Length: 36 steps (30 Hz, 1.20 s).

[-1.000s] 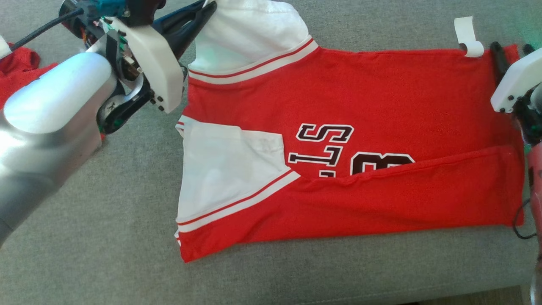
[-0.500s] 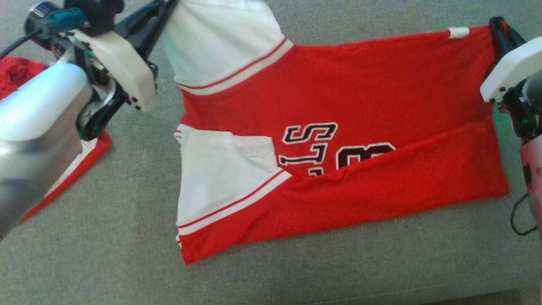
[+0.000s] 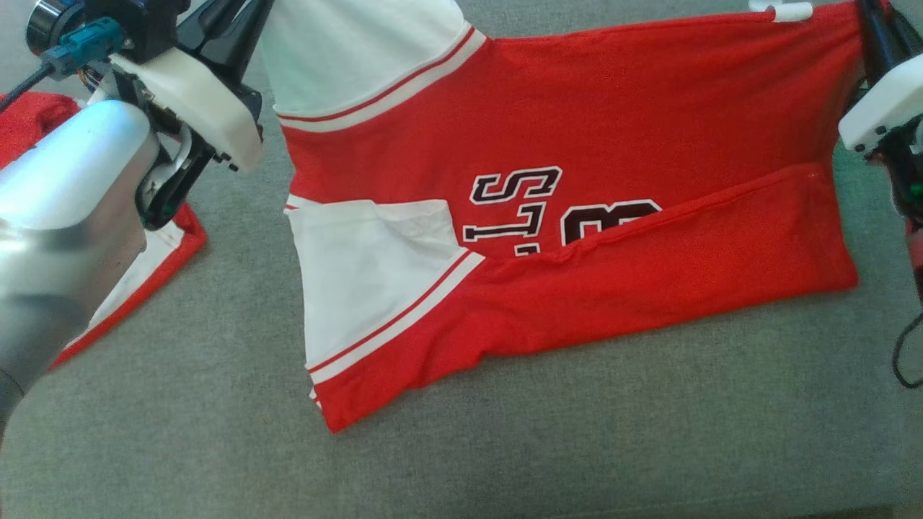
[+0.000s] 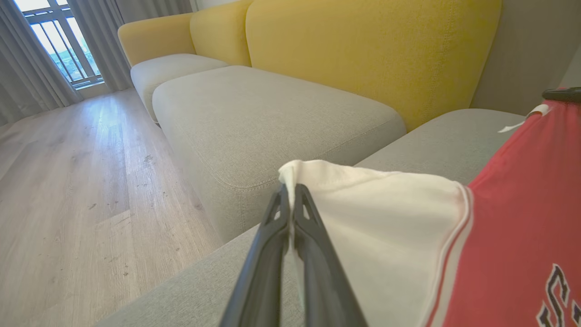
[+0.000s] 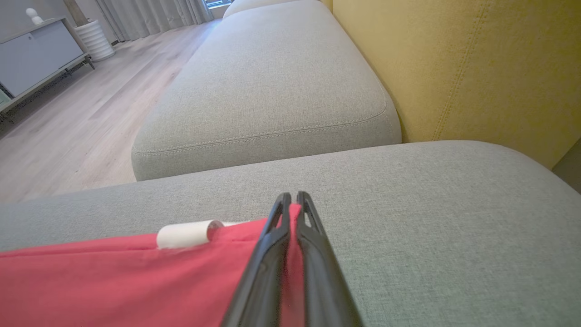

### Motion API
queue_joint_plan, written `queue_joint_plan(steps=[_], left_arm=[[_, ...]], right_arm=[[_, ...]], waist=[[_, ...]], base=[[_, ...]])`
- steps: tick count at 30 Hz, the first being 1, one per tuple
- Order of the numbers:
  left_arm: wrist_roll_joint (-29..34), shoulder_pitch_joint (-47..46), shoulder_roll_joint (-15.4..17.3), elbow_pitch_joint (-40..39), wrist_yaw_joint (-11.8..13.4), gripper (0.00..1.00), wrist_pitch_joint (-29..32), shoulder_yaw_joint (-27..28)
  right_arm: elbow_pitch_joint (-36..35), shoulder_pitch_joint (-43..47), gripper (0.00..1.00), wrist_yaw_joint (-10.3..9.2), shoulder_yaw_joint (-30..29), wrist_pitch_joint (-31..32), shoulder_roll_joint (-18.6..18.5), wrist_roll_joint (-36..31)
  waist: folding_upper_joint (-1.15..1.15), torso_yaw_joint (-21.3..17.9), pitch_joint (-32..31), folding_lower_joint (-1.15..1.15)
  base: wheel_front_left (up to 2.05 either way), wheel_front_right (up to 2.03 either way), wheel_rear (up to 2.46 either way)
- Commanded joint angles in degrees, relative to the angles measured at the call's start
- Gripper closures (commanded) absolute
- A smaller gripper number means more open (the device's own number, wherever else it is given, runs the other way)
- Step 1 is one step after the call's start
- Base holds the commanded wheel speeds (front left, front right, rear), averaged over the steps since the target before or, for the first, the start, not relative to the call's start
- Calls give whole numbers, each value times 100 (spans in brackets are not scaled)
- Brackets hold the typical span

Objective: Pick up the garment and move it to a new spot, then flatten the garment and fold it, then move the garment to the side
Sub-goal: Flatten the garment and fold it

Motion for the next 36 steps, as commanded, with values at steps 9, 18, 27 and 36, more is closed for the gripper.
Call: queue_joint_plan(steps=[9, 18, 27, 36], left_arm=[[-221, 345, 673, -843, -184, 100, 362, 44], [-746, 1313, 1619, -2611, -211, 100, 1499, -95], [-745, 2069, 2225, -3962, -186, 100, 2531, -139], [-605, 2444, 2220, -4291, -190, 100, 2950, -146]], right_arm=[[-328, 698, 100, 42, 481, 187, -526, 799], [-618, 1472, 100, 42, 815, 1107, -993, 1569], [-800, 1957, 100, 42, 902, 2024, -1299, 1934], [-1019, 2125, 100, 42, 801, 2663, -1452, 1931]], waist=[[0, 92, -536, 0], [0, 105, -1062, 0], [0, 110, -1233, 0], [0, 119, -1111, 0]], base=[[0, 0, 0], [0, 0, 0], [0, 0, 0], [0, 0, 0]])
